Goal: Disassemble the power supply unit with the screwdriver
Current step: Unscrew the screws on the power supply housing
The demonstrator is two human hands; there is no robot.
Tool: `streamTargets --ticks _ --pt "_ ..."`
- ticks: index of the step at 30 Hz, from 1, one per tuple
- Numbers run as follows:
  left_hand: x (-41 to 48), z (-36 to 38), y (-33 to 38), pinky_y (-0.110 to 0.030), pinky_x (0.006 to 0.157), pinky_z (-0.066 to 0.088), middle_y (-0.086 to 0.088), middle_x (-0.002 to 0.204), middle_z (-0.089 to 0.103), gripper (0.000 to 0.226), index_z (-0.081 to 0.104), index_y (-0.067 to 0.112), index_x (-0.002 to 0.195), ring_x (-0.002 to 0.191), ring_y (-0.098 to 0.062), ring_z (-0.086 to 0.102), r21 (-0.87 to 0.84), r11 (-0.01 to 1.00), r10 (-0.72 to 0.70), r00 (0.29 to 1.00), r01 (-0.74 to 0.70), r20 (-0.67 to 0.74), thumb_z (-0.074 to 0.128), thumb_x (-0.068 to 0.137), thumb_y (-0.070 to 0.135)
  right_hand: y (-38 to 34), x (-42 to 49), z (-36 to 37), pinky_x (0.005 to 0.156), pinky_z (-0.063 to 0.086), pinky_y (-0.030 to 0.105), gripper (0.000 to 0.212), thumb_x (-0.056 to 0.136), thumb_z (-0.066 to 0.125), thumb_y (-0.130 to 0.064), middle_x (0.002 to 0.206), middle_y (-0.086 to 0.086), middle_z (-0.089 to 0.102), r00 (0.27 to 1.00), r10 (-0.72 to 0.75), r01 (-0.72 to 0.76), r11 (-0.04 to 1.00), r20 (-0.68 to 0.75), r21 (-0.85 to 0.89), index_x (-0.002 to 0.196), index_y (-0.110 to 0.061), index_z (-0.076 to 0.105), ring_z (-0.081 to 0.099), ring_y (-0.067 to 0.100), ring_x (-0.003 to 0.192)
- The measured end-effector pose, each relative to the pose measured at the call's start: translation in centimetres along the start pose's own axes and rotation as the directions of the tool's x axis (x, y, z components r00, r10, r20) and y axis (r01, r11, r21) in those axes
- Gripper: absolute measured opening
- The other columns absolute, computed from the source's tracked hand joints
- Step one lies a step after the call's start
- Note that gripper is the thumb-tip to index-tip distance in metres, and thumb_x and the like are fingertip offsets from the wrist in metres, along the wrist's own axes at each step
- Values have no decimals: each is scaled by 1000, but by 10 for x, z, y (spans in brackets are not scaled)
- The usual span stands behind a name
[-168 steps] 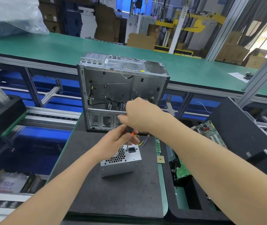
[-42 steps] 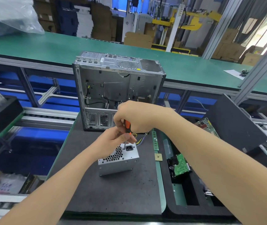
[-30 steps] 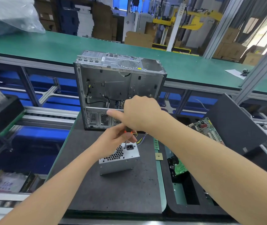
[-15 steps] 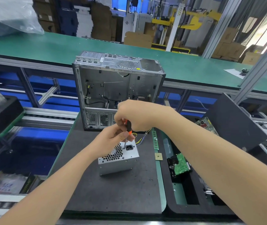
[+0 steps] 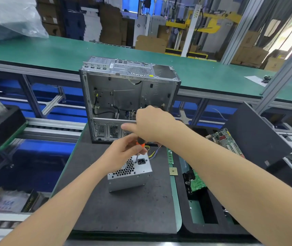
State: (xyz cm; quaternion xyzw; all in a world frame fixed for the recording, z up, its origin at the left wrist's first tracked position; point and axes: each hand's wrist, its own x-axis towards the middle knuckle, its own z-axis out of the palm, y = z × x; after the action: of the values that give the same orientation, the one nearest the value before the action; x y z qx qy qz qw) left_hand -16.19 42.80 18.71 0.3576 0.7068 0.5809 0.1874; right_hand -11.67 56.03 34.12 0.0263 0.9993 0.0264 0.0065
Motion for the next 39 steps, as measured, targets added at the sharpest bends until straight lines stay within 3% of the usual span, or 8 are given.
streamTargets --ticks 3,7,12,15,20,24,32,39 --pt "-5 -2 -3 -20 91 55 13 111 76 24 67 38 123 108 -5 71 103 994 -44 999 45 -10 66 103 23 6 1 -2 49 40 30 47 97 59 -53 72 3 53 994 -99 97 994 49 41 74 -13 51 59 27 63" --pt "-11 -3 -14 -12 75 45 17 103 63 24 75 41 99 91 2 60 446 884 -104 989 139 -103 73 94 18 13 -3 -9 72 59 40 12 84 73 -25 85 -6 62 946 -314 308 948 80 83 88 -17 65 63 22 84" --pt "-12 1 -21 -10 76 41 14 103 58 22 76 39 86 86 -2 58 520 841 -116 988 150 -98 77 91 17 10 -7 -14 76 57 42 24 77 66 0 83 -16 53 882 -441 433 897 167 88 90 -20 71 61 22 94" --pt "-10 4 -21 -11 78 41 13 103 57 17 74 37 88 87 -1 58 558 819 -102 991 130 -82 77 92 21 9 -8 -17 74 58 40 23 76 66 2 79 -16 56 883 -445 435 895 152 93 86 -18 73 64 19 89" --pt "-9 10 -24 -36 95 51 11 105 54 6 75 30 92 98 -10 58 602 788 -92 992 126 -87 72 96 27 11 -11 -26 71 60 41 22 74 65 2 75 -15 57 896 -427 418 903 117 95 81 -16 73 64 16 79" --pt "-6 12 -22 -42 102 49 9 106 55 4 75 26 98 102 -13 59 615 776 -104 990 139 -93 73 94 28 12 -13 -29 71 60 40 22 74 65 2 77 -15 58 901 -416 405 909 128 103 82 -17 73 64 16 80" --pt "-8 13 -21 -17 71 39 16 98 61 13 73 42 88 80 9 55 500 851 -94 983 161 -156 83 85 34 15 -16 -30 67 59 36 21 73 66 1 78 -15 59 913 -393 380 918 114 115 82 -18 72 62 12 78" --pt "-4 11 -27 -13 71 38 17 95 56 10 73 31 88 79 2 55 563 812 -49 978 157 -202 73 96 26 14 -17 -36 67 59 35 21 75 65 3 73 -14 58 919 -383 370 921 97 124 83 -15 72 62 13 76"
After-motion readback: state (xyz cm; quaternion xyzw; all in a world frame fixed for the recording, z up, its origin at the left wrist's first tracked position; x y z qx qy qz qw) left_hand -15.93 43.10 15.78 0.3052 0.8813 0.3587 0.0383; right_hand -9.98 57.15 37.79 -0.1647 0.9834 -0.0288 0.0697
